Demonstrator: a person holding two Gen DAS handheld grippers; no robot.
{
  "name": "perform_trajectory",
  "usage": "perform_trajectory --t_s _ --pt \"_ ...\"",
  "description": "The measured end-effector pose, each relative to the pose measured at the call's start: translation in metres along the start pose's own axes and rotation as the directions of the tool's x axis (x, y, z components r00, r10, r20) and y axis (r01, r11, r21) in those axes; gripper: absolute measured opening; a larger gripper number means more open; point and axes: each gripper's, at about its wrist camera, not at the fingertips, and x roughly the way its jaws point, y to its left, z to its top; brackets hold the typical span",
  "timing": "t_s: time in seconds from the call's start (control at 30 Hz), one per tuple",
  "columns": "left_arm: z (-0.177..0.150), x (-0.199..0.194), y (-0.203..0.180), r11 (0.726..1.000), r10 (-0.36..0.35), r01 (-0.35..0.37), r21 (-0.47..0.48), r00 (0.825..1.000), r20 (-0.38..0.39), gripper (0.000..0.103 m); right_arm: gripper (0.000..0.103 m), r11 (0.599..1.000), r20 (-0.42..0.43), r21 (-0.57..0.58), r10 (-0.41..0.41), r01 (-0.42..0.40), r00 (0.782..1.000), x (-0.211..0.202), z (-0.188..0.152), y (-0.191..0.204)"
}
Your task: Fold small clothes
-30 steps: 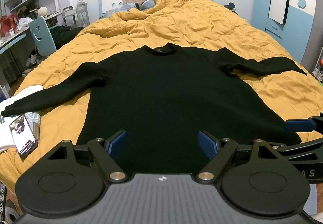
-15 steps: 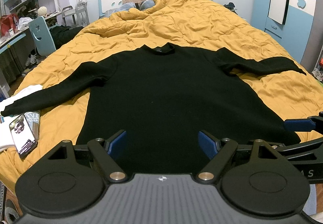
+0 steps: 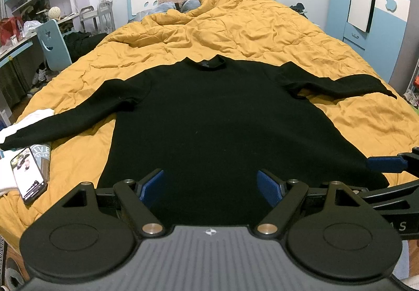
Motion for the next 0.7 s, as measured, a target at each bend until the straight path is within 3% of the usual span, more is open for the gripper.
perform_trajectory --t_s 0.23,0.4,0.6,0.7 --pt "0.001 0.007 -0.005 1.0 -0.024 0.024 -0.01 1.0 -0.015 0.094 0.082 1.0 -0.013 0.02 0.017 -0.017 1.0 0.004 0.003 -0.007" --pt "0.018 0.018 0.013 0.996 -0.072 0.072 -0.059 0.997 0.003 0.094 0.082 0.999 0.005 0.019 0.03 -0.03 1.0 0.013 0.013 -0.02" --pt "0.041 0.042 0.055 0.987 -0.068 0.072 -0.142 0.997 0.033 0.094 0.082 1.0 0.092 0.009 0.016 -0.017 0.996 0.03 0.041 -0.04" --pt "0.055 0.055 0.093 0.969 -0.053 0.064 -0.237 0.997 0.055 0.094 0.082 1.0 0.136 0.022 0.006 -0.009 0.991 0.042 0.059 -0.053"
